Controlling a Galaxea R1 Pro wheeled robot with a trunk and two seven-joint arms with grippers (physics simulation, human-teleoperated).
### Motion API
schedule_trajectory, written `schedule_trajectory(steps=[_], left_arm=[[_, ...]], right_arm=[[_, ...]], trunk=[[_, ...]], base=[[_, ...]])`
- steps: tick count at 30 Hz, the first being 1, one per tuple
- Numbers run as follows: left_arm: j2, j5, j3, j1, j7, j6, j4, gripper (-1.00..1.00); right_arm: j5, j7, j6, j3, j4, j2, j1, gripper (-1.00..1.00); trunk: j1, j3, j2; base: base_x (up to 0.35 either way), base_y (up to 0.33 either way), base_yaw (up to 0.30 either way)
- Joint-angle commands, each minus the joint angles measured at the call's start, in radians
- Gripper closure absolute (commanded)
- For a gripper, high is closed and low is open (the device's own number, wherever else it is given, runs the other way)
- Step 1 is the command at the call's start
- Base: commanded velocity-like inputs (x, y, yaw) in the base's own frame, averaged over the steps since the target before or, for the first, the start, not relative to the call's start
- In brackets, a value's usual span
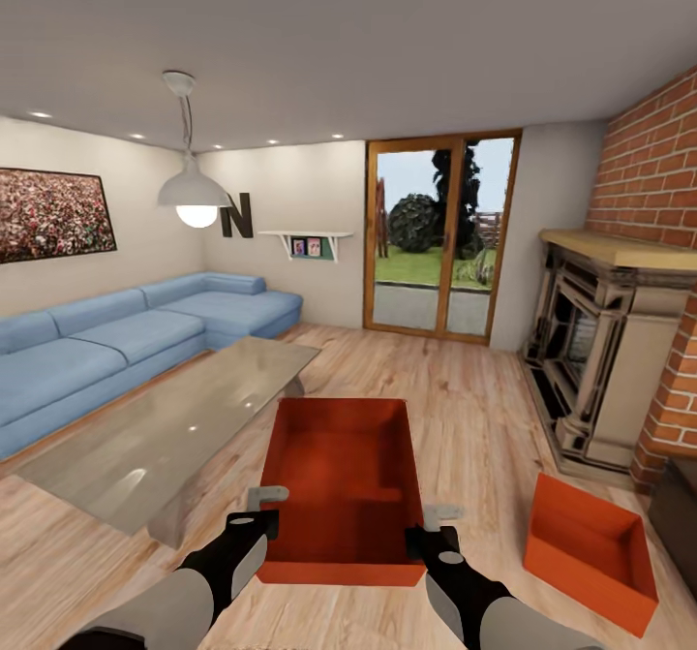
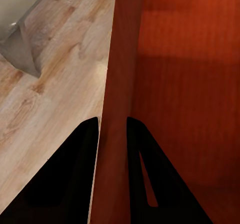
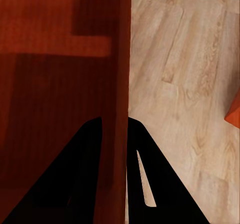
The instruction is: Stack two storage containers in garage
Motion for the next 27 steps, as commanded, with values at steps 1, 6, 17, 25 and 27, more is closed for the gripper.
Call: schedule_trajectory(steps=[1, 6, 17, 25, 27], left_arm=[[0.001, 0.001, 0.002, 0.000, 0.038, 0.008, 0.000, 1.00], [0.001, 0.001, 0.002, 0.000, 0.038, 0.007, 0.000, 1.00], [0.001, 0.001, 0.002, 0.000, 0.038, 0.007, -0.001, 1.00], [0.001, 0.001, 0.002, 0.000, 0.038, 0.007, -0.001, 1.00], [0.001, 0.001, 0.002, 0.000, 0.038, 0.007, -0.001, 1.00]], right_arm=[[0.007, -0.003, -0.002, -0.020, -0.004, 0.000, -0.001, 1.00], [0.007, -0.002, -0.002, -0.020, -0.004, 0.000, -0.001, 1.00], [0.007, -0.002, -0.002, -0.020, -0.004, 0.000, -0.001, 1.00], [0.008, -0.002, -0.003, -0.020, -0.004, 0.000, -0.001, 1.00], [0.008, -0.002, -0.003, -0.020, -0.004, 0.000, -0.001, 1.00]], trunk=[[0.000, 0.000, -0.001], [0.000, 0.000, -0.001], [0.000, 0.000, -0.001], [0.000, 0.000, -0.001], [0.000, 0.000, -0.001]], base=[[0.000, 0.000, 0.273], [0.000, 0.000, 0.273], [0.000, 0.000, 0.273], [0.000, 0.000, 0.273], [0.000, 0.000, 0.273]])
